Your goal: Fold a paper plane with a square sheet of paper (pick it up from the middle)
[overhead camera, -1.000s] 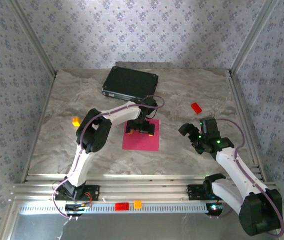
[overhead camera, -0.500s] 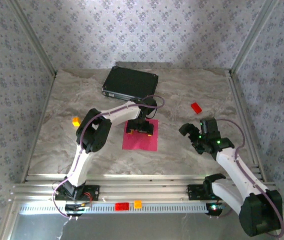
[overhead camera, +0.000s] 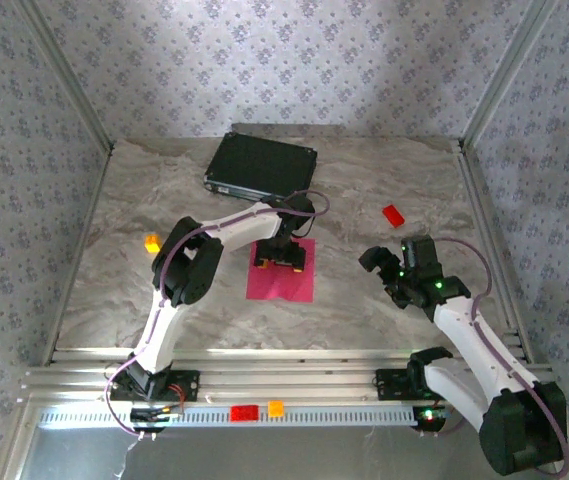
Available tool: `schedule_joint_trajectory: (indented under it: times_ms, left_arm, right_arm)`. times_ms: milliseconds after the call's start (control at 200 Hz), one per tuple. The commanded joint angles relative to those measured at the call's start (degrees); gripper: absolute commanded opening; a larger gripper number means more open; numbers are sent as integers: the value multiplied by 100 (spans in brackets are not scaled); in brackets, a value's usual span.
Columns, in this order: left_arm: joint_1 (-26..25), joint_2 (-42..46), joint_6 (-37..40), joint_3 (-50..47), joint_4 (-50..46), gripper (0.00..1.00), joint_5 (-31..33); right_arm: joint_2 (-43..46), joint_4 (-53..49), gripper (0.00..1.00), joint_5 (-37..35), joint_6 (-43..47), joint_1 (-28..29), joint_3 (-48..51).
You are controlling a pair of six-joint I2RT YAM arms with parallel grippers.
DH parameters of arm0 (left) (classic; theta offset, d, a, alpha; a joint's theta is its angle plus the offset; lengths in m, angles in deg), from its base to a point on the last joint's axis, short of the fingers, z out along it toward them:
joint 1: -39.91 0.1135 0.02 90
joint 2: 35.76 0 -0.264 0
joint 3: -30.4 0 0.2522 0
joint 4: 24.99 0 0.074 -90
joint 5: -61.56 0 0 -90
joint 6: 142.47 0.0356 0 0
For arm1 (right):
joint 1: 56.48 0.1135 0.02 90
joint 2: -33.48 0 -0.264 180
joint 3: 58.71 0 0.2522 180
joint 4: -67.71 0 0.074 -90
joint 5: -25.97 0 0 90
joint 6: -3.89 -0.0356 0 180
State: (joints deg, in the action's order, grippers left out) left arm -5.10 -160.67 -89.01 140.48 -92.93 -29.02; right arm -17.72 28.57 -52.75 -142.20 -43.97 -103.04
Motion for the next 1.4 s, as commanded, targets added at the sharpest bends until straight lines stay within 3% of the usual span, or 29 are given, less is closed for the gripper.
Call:
schedule_joint_trajectory:
  times_ms: [0, 275, 490, 670, 949, 1219, 1394]
  left_arm:
    - [-51, -80, -10, -271, 104, 77, -295]
    - [-52, 435, -18, -564, 614, 56, -309]
    - [-43, 857, -51, -680, 975, 52, -524]
    - [88, 1138, -200, -900, 1498, 49, -1341]
    - [419, 1739, -963, -1848, 3503, 46, -2960]
    - [612, 1928, -1801, -2907, 5221, 44, -3703]
    - [617, 1941, -1998, -3226, 5777, 43, -3994]
  right_arm:
    - [121, -240, 99, -127, -87, 23, 42]
    - [211, -267, 99, -136, -125, 23, 42]
    - [295, -327, 99, -153, -134, 23, 36]
    - [382, -277, 99, -163, -180, 14, 42]
    - [772, 109, 99, -205, -390, 14, 234]
    - [758, 484, 99, -59, -481, 22, 374]
    - [663, 756, 99, -4, -483, 76, 365]
